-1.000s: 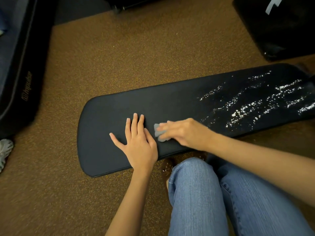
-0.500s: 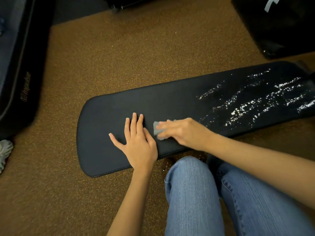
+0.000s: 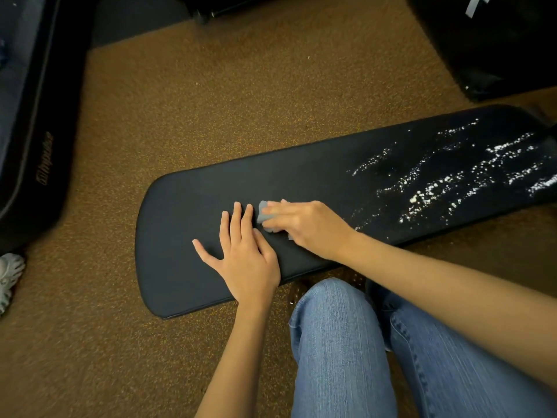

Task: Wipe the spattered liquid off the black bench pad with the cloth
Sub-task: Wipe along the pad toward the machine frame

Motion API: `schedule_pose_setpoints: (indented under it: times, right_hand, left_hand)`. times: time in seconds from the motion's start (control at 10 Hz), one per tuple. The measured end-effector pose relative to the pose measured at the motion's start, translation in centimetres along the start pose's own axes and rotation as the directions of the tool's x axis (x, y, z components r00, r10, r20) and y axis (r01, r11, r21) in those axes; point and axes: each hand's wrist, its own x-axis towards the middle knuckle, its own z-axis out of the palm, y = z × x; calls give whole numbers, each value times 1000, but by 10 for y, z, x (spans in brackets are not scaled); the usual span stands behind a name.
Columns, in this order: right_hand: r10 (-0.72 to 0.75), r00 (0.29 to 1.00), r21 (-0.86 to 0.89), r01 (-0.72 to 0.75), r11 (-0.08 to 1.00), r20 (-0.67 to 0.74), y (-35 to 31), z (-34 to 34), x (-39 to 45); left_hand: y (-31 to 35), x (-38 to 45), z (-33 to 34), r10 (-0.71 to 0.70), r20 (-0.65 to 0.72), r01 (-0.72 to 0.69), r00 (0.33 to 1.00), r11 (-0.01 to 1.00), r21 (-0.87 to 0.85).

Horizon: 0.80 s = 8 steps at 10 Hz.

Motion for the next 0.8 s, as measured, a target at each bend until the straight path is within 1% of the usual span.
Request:
schedule_pose_setpoints:
  times: [0.1, 0.2, 0.3, 0.4, 0.5, 0.6, 0.7, 0.8]
  right_hand:
    - [114, 993, 13, -114, 993, -6, 29, -18, 4]
    - [396, 897, -10, -406, 914, -199, 79, -44, 17]
    - [566, 799, -20, -581, 813, -206, 100, -47, 33]
    - [534, 815, -47, -556, 830, -225, 73, -23, 46]
    - [397, 903, -45, -409, 911, -164, 34, 2, 60]
    - [301, 945, 19, -302, 953, -125, 37, -3, 59]
    - [449, 883, 64, -445, 893, -135, 74, -25, 53]
    - [609, 757, 111, -602, 791, -237, 95, -29, 63]
  left_hand:
    - [0, 0, 0, -9, 2, 9, 1000, 1000, -15]
    - [1, 0, 0, -11, 3, 11, 1000, 1000, -14]
    - [2, 1, -1, -11, 4, 11, 1000, 1000, -10]
    - [2, 1, 0, -14, -1, 14, 1000, 1000, -15]
    - [2, 1, 0, -9, -6, 9, 1000, 1000, -11]
    - [0, 1, 1, -1, 6, 1, 1000, 1000, 4]
    - [0, 1, 1, 2, 6, -2, 1000, 1000, 4]
    - [3, 1, 0, -1, 7, 1, 1000, 1000, 15]
